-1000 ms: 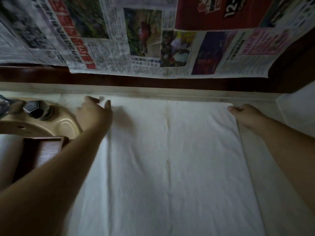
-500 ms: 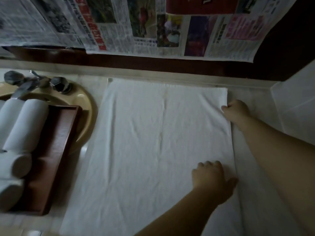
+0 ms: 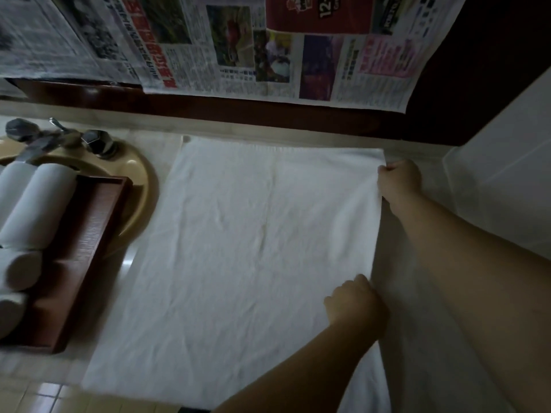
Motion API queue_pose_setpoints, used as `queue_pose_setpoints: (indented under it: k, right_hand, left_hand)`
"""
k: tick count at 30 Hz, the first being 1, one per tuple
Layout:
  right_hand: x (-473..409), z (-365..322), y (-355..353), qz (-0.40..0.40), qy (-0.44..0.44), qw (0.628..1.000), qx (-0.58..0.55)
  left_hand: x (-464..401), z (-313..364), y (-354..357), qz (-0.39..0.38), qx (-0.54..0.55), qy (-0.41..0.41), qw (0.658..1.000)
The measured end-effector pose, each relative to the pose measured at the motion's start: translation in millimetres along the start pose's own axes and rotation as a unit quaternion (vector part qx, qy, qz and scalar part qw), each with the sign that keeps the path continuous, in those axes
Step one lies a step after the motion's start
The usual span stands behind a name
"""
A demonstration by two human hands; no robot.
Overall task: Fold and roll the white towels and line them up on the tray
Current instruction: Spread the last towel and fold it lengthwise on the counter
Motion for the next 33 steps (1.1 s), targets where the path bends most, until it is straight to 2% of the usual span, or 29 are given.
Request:
queue_pose_setpoints:
  k: [4,9,12,15,18,22,24,27,29,31,33]
  right_hand:
    - [1,-1,-4,0.000,0.002,1.000,0.003]
    - [13,-8,5,-0.018,-0.001,1.000,0.007]
    - [34,-37,9,-0.006,-0.039,0.999,-0.005]
    - [62,-79,22,-0.011,-0.090,0.995,-0.026]
    - [94,-130,42,-0.030,-0.140,0.988,-0.050]
    - [134,-194,92,-0.064,-0.180,0.979,-0.074]
    - [155,-216,127,-0.102,-0.205,0.972,-0.058]
    - [193,-223,194,-0.260,-0.245,0.933,0.042]
    - [215,-207,230,-0.340,-0.286,0.877,0.184]
    - [229,-191,245,-0.329,-0.338,0.829,0.300]
    - [238,-184,248,-0.315,-0.350,0.819,0.327]
  left_hand:
    - [8,-15,-7,0.001,0.132,-0.001,0.991]
    - [5,-46,-27,0.011,0.210,-0.033,0.977]
    - [8,-60,-52,0.042,0.238,-0.036,0.970]
    - [19,-75,-90,0.095,0.288,-0.037,0.952]
    - [34,-107,-143,0.184,0.325,-0.049,0.926]
    - [39,-173,-215,0.283,0.292,-0.072,0.911]
    - [34,-212,-238,0.302,0.262,-0.106,0.910]
    - [25,-257,-244,0.246,0.247,-0.168,0.922]
    - [24,-274,-235,0.179,0.241,-0.189,0.935]
    - [25,-284,-223,0.143,0.246,-0.190,0.940]
    - [28,-289,-211,0.135,0.262,-0.199,0.935]
Point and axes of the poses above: each hand's wrist, its own x-axis away from the middle knuckle, its own y-axis out of the palm, z = x × y, the point moved 5 cm from there along -x, towards the middle knuckle, and after that the axes turned 10 degrees about z, right-handed, at the moved point
